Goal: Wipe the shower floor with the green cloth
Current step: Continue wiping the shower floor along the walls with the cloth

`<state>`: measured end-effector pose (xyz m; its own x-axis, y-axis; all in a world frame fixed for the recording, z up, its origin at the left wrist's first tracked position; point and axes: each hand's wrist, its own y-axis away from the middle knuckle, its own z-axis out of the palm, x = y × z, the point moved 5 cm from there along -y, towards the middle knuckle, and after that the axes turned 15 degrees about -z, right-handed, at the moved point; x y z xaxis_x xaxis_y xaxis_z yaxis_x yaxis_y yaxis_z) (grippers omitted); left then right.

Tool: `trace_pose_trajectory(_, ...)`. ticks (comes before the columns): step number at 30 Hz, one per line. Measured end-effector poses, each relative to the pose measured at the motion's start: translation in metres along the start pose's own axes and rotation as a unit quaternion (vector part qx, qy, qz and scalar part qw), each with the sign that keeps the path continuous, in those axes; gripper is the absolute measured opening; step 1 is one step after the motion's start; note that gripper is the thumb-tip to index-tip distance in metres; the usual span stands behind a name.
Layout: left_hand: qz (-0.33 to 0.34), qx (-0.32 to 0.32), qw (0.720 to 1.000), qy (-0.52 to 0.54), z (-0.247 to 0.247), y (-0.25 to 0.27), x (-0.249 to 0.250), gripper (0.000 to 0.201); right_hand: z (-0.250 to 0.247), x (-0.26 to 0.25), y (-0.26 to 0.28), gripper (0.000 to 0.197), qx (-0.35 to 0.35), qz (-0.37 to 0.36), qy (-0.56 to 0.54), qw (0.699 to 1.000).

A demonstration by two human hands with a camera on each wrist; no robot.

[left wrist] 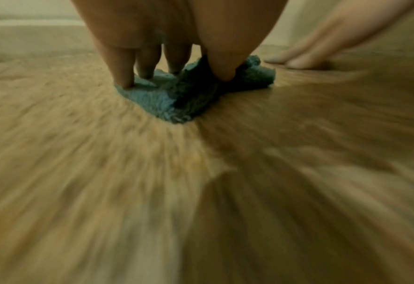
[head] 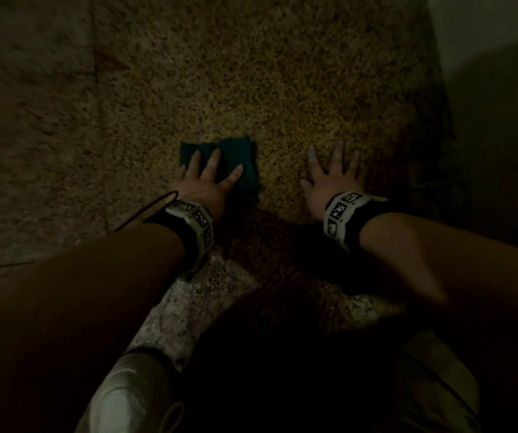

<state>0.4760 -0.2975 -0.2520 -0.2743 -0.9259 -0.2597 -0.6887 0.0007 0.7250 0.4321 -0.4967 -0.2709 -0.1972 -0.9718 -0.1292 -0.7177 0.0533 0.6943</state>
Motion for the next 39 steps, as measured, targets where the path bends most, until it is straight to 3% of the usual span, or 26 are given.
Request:
trace_pose_trajectory(6, 0.014, -0.035, 0.999, -0.006, 0.052, 0.039, -0.012, 0.081, -0.004, -0.008, 0.003, 0.061, 0.013, -0.034, 0.019, 0.999)
trace_pose_trajectory(9, -0.001, -0.041, 0.999, -0.001, 0.057, 0.043, -0.012, 0.085, -0.002, -0.022, 0.000, 0.062, -0.006, -0.091, 0.049, 0.995)
trace_pose_trajectory(14, 0.003, -0.037, 0.999, -0.004, 0.051, 0.031, -0.014, 0.084, 0.001, -0.023, -0.001, 0.060, 0.000, -0.117, 0.033, 0.993)
trace_pose_trajectory(26, -0.047, 0.003, 0.998, 0.032, -0.011, -0.039, -0.028, 0.092, 0.005, -0.021, -0.004, 0.061, -0.026, -0.107, 0.036, 0.993)
trace_pose_trajectory(34, -0.073, -0.016, 0.997, 0.015, 0.014, -0.009, -0.035, 0.082, 0.004, -0.024, -0.001, 0.061, -0.016, -0.109, 0.042, 0.993)
trace_pose_trajectory(39, -0.070, -0.057, 0.996, 0.026, 0.053, 0.022, -0.044, 0.088, -0.004, -0.038, -0.002, 0.067, -0.019, -0.108, 0.068, 0.992)
